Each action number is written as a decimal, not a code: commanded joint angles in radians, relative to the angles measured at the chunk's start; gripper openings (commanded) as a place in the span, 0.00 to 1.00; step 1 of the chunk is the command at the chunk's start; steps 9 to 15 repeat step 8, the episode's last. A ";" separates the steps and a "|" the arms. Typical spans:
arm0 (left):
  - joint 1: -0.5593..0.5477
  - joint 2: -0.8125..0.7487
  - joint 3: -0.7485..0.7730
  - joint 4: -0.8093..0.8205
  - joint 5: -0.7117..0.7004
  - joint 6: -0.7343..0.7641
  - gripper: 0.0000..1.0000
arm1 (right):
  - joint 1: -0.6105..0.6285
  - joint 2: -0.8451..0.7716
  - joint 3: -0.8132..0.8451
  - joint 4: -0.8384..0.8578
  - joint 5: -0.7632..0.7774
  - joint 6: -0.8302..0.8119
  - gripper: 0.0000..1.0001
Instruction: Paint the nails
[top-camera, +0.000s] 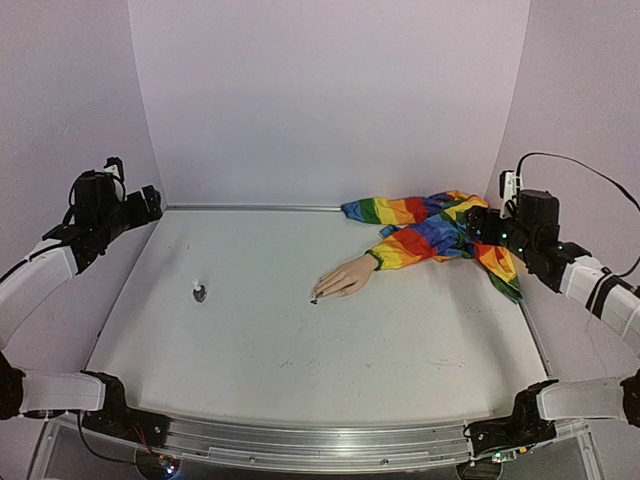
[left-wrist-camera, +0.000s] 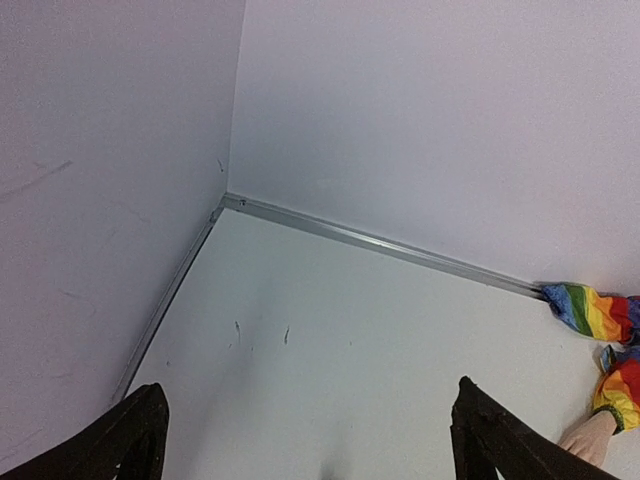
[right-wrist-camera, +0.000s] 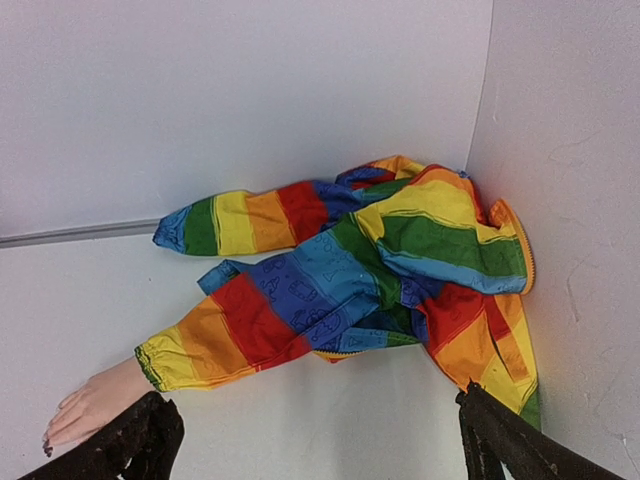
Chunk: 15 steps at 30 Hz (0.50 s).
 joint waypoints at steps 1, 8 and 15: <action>0.007 -0.058 0.036 0.071 0.041 0.105 0.99 | 0.001 -0.056 -0.016 0.061 0.014 -0.019 0.98; 0.009 -0.093 0.005 0.087 0.059 0.122 1.00 | 0.001 -0.090 -0.029 0.077 0.012 -0.023 0.98; 0.009 -0.093 0.005 0.087 0.059 0.122 1.00 | 0.001 -0.090 -0.029 0.077 0.012 -0.023 0.98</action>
